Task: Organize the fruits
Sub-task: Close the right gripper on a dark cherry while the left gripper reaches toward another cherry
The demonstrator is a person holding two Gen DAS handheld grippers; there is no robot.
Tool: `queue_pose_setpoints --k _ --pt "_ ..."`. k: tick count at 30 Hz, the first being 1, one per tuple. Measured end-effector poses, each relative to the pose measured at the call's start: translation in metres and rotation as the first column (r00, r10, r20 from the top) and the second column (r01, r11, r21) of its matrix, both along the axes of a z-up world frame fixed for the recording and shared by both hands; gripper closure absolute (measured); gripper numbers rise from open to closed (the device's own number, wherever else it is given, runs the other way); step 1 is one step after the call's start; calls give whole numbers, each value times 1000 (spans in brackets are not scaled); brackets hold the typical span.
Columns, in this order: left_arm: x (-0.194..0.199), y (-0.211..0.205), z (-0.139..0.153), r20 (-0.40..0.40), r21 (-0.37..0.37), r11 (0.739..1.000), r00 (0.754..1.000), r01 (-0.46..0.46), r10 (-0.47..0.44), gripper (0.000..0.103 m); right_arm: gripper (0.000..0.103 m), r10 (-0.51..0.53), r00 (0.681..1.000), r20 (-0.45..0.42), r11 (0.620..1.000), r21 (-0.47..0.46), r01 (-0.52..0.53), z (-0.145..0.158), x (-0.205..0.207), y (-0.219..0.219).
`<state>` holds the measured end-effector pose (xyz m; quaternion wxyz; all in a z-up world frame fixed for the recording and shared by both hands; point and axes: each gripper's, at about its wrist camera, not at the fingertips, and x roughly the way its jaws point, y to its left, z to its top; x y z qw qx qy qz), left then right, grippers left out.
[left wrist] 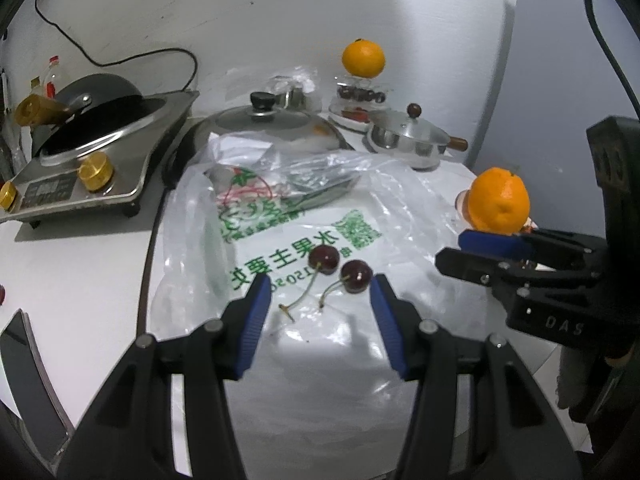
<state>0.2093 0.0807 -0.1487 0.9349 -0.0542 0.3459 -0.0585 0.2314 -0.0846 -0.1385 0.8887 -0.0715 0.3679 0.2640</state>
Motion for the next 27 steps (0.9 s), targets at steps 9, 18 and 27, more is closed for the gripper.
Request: queue_pose_setpoints --k 9,18,27 --pt "8 10 -7 -18 -11 1000 1000 -8 8 50 64 19 1000 -25 1000 -3 -19 -10 9 15" --pt "17 17 -18 -46 -26 999 999 -20 19 50 64 47 997 -56 999 -14 -47 -24 24 32" --pt "25 26 -27 -66 -44 999 998 -28 25 50 64 66 995 -76 998 -14 -68 -33 37 44"
